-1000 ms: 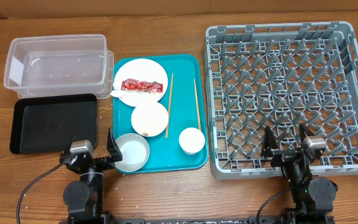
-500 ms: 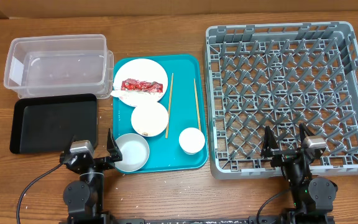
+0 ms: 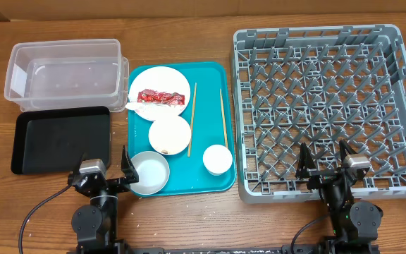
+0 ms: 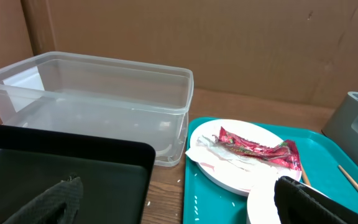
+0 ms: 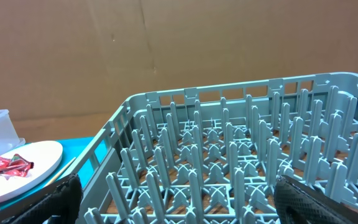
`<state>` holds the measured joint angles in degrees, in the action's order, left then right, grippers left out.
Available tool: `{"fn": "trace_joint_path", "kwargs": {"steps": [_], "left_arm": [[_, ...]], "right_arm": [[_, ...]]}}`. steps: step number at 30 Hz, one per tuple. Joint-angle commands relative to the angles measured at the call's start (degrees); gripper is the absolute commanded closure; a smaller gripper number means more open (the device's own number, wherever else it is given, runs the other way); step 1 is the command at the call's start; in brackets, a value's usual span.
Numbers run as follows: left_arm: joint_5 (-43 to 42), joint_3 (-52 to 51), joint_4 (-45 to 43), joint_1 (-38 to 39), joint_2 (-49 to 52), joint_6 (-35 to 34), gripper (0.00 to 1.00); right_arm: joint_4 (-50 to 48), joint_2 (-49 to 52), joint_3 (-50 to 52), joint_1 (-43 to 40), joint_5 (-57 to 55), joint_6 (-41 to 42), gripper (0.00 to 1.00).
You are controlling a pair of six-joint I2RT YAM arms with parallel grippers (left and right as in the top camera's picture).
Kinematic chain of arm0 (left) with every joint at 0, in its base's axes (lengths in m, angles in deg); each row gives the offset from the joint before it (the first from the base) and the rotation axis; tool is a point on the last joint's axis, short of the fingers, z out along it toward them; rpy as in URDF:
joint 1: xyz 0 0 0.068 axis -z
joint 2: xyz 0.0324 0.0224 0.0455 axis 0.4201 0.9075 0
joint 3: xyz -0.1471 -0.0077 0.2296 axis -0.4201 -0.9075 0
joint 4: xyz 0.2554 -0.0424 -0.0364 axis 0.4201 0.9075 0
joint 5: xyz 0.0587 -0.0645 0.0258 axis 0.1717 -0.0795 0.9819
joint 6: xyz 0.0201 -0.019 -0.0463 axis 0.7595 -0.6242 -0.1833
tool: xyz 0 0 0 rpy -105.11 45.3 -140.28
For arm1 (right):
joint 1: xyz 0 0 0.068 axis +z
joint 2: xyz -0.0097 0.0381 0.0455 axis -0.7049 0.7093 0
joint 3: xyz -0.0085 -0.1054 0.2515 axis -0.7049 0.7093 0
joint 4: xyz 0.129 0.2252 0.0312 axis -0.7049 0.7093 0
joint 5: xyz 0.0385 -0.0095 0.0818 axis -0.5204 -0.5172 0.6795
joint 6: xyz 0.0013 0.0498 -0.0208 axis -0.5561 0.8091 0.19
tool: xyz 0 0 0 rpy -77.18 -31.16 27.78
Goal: Sort waste into correct bins and load items into the dishwasher
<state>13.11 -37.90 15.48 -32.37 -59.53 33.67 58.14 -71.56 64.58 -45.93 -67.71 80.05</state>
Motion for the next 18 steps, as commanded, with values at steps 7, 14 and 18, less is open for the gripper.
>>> {"fn": "trace_joint_path", "kwargs": {"steps": [7,14,18], "left_arm": [[0.31,-0.22,0.11,0.0,-0.55,1.07,0.0],[0.31,-0.22,0.11,0.0,-0.55,1.07,0.0],[0.31,-0.22,-1.42,0.0,-0.55,1.07,0.0]], "right_arm": [[-0.26,-0.57,0.59,-0.26,0.28,0.02,0.0],[-0.28,-0.57,0.59,-0.26,0.26,0.0,0.0],[-0.31,-0.57,0.59,-0.24,0.28,0.02,0.0]]}}
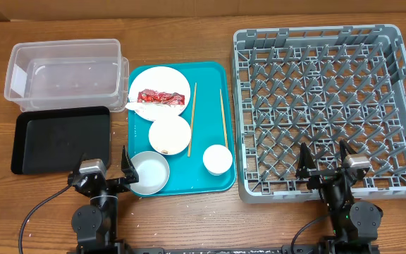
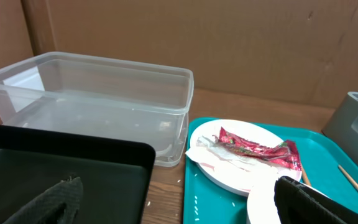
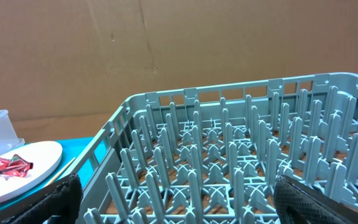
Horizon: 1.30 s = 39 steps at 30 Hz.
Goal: Sort waste into correct bins and load items into the dishwasher
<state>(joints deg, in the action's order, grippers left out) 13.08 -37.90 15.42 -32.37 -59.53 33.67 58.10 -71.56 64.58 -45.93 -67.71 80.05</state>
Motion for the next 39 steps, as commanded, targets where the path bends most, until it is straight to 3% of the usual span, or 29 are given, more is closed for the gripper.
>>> {"fn": "trace_joint_path", "kwargs": {"steps": [1,6,10,15,19,24,29,39], "left_arm": [[0.31,-0.22,-1.77,0.0,-0.55,1.07,0.0],[-0.39,-0.22,-0.63,0.02,-0.55,0.85,0.0],[-3.06,-0.2,-0.17,0.07,-0.52,0.83,0.0],[-7.89,-0.2,-5.11,0.07,-0.52,-2.14,0.0],[-11.37,0.74,-7.06,0.07,-0.52,-2.25,0.0],[-12.28,7.74,-3.34,0.07,1.79,-3.43,0.0],[-12.15,18.27,1.07,0.07,9.94,-2.05,0.0],[-14.23,47.58,10.71,0.22,44.19,0.02,0.0]], "right_arm": [[-0.26,-0.57,0.59,-0.26,0.15,-0.02,0.0],[-0.68,-0.57,0.59,-0.26,-2.27,0.0,0.0],[-6.64,-0.57,0.57,-0.26,-1.01,0.0,0.0],[-7.98,-0.57,-0.92,-0.26,-0.11,0.0,0.0],[-8.04,-0.55,-3.8,-0.26,-0.13,-0.28,0.0],[-5.68,2.23,-11.21,-0.26,-0.13,-2.84,0.0],[-0.7,8.74,-19.85,-0.26,-0.13,-3.1,0.0],[12.81,32.13,-43.58,-0.26,-0.15,-6.43,0.0]]}}
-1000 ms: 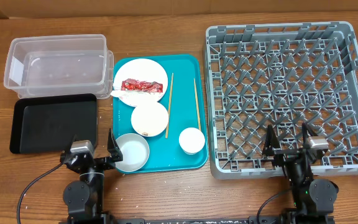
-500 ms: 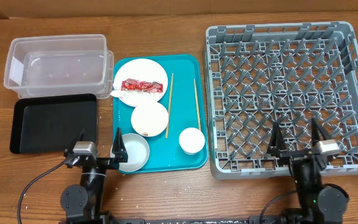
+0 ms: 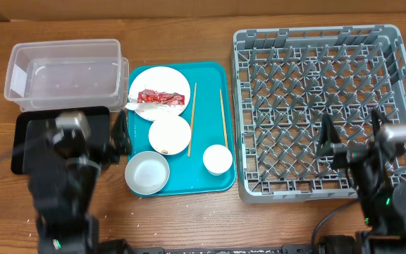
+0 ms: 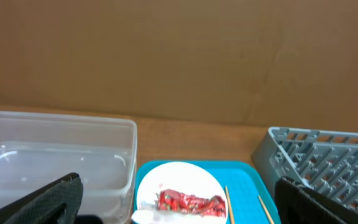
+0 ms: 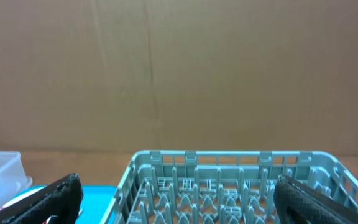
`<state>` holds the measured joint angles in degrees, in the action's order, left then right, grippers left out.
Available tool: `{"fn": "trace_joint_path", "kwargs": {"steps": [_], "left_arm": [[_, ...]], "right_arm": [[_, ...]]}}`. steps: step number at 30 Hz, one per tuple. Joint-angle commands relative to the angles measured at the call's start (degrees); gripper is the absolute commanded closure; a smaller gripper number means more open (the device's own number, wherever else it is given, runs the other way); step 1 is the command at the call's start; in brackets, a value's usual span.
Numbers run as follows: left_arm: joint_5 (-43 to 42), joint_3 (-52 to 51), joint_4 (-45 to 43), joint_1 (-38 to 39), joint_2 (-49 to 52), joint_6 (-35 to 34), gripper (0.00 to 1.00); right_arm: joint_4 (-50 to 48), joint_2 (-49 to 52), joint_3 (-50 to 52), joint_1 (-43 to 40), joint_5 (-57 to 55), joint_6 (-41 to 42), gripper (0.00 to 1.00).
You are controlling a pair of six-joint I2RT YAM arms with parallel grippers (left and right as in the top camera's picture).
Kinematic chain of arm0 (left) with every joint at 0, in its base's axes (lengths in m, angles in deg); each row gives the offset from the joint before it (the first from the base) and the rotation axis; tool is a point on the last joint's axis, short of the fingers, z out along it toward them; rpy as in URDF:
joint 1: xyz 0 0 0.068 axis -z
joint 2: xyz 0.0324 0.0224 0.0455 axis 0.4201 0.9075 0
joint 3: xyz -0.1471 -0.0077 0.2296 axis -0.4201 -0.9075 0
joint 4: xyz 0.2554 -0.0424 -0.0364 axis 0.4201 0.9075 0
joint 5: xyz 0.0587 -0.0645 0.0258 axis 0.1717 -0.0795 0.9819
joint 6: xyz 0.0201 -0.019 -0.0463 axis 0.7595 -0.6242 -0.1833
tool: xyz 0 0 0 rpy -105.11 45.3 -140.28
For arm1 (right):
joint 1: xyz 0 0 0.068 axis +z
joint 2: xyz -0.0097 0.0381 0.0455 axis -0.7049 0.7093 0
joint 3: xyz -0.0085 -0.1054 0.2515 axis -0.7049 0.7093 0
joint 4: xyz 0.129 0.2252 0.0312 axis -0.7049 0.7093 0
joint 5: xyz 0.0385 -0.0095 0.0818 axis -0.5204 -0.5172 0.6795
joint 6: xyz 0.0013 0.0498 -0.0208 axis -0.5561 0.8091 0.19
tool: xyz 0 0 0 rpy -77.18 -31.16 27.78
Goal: Sort waste into correct bins and load items into the dishwasher
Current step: 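Reach the left gripper to the plate and grasp the red wrapper and tissue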
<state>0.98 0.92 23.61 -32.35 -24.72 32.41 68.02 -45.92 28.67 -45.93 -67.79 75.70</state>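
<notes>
A teal tray [image 3: 210, 180] holds a white plate [image 3: 159, 83] with a red wrapper [image 3: 157, 96] and a crumpled white paper [image 3: 137, 107]. It also holds a white bowl [image 3: 169, 134], a grey-white bowl [image 3: 147, 173], a small cup [image 3: 218, 159] and two chopsticks [image 3: 192, 118]. The grey dish rack [image 3: 239, 106] is at right. My left gripper [image 4: 179, 205] is open and empty, high over the black tray, facing the plate. My right gripper [image 5: 182, 202] is open and empty above the rack's front right.
A clear plastic bin [image 3: 65, 74] stands at the back left. In front of it lies a black tray [image 3: 21, 152], partly covered by my left arm. A brown cardboard wall runs behind the table.
Both arms now stand higher and farther back than at the table's front edge. The left is over the black tray, the right over the rack's front. Both wrist views look from higher up.
At both earlier moments the two arms sat low at the table's front edge, grippers open and empty, nothing changing between them. Now both are raised, still open. The items on the teal tray have not moved.
</notes>
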Motion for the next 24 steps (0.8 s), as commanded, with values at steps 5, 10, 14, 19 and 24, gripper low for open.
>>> {"fn": "trace_joint_path", "kwargs": {"steps": [5,10,14,19,24], "left_arm": [[0.15,24.94,13.84,3.17,25.73,1.29,0.0],[7.56,41.38,28.35,9.25,40.87,1.27,0.0],[9.6,50.93,35.8,12.94,49.94,1.27,0.0],[4.94,53.11,35.15,13.97,55.32,-0.44,0.0],[-1.53,53.09,33.11,13.97,59.49,-0.02,0.03]], "right_arm": [[11.43,18.01,-19.3,-0.26,-0.04,-2.08,0.0],[19.82,27.98,-28.98,-0.26,-0.02,-2.03,0.0],[21.55,32.11,-31.41,-0.24,2.45,-1.84,0.0],[23.12,35.23,-31.41,-0.24,7.45,-1.38,0.0],[25.14,36.09,-31.41,-0.24,13.88,-1.42,0.0]]}}
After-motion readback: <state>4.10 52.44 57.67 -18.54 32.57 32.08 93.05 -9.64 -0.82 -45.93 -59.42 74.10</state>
